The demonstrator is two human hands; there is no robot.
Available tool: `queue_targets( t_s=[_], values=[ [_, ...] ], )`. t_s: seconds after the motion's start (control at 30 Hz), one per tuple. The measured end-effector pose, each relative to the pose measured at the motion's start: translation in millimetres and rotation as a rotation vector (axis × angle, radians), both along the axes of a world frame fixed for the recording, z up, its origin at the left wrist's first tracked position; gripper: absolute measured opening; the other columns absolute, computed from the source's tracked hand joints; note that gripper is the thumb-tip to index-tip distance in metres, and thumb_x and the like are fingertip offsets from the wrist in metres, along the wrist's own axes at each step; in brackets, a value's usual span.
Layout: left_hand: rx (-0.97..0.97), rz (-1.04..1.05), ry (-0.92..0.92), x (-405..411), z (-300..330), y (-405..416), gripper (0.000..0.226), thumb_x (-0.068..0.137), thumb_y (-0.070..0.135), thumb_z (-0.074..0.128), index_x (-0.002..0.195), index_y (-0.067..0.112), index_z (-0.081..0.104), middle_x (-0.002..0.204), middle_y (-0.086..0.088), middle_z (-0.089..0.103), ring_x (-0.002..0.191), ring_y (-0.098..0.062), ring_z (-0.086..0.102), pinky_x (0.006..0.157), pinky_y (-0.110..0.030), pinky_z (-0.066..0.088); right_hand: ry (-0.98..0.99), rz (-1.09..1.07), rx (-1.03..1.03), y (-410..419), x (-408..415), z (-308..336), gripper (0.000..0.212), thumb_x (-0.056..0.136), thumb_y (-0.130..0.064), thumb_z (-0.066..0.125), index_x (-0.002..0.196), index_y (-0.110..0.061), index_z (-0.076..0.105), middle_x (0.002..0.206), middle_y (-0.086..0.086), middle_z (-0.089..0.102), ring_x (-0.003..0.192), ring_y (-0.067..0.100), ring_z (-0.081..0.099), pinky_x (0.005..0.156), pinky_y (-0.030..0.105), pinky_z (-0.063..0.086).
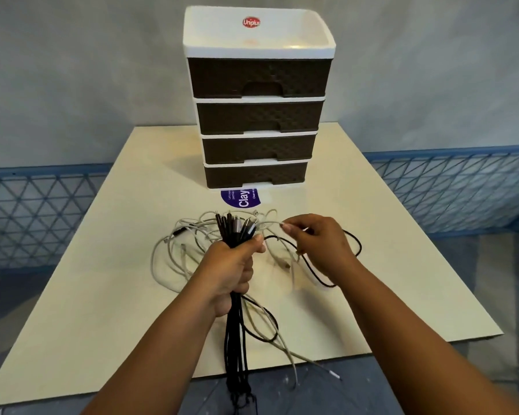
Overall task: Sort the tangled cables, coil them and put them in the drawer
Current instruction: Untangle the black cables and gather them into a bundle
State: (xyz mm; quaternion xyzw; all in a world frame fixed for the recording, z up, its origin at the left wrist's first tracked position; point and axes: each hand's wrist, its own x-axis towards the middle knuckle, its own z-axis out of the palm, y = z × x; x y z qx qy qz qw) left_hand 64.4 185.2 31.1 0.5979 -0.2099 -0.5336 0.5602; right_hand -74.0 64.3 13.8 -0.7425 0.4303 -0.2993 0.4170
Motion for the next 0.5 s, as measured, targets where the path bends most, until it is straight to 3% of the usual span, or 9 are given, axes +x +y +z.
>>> queue_targets(
  t_s=[0.17, 0.3, 0.4, 0.5],
  values=[
    [-0.253, -0.064, 0.319, 18, 14, 11, 0.020, 0.083, 0.024, 0.060, 0.067, 0.017, 0.051, 0.042, 0.010, 0.021, 0.032, -0.001, 0.017, 0.033, -0.010, 0.015, -0.043, -0.275, 0.105, -29, -12, -19, 0.009, 0.092, -0.021, 0.067, 0.084, -0.018, 0.071, 0.062, -0.004, 0.063, 0.047, 0.012, 0.062, 0.065, 0.035, 0.056],
    [-0.507, -0.270, 0.619, 24, 20, 21, 0.020, 0.077, 0.024, 0.072, 0.068, 0.016, 0.056, 0.045, 0.009, 0.022, 0.035, -0.004, 0.019, 0.032, -0.013, 0.020, -0.155, -0.367, 0.214, -38, -13, -26, 0.010, 0.093, -0.014, 0.065, 0.085, -0.018, 0.068, 0.068, 0.000, 0.066, 0.058, 0.019, 0.067, 0.080, 0.050, 0.059],
    [-0.647, -0.403, 0.794, 28, 25, 26, 0.017, 0.089, 0.022, 0.060, 0.076, 0.012, 0.059, 0.048, 0.007, 0.028, 0.039, -0.007, 0.025, 0.036, -0.017, 0.021, -0.112, -0.357, 0.175, -38, -12, -25, 0.007, 0.093, -0.013, 0.063, 0.093, -0.020, 0.065, 0.080, 0.001, 0.069, 0.071, 0.020, 0.069, 0.082, 0.046, 0.059],
    [-0.629, -0.335, 0.692, 28, 30, 30, 0.017, 0.083, 0.024, 0.067, 0.070, 0.015, 0.060, 0.046, 0.009, 0.024, 0.037, -0.006, 0.021, 0.033, -0.015, 0.022, -0.034, -0.224, 0.119, -29, -16, -24, 0.027, 0.091, -0.007, 0.060, 0.113, -0.022, 0.055, 0.117, -0.001, 0.061, 0.097, 0.015, 0.063, 0.081, 0.028, 0.049]
  ],
)
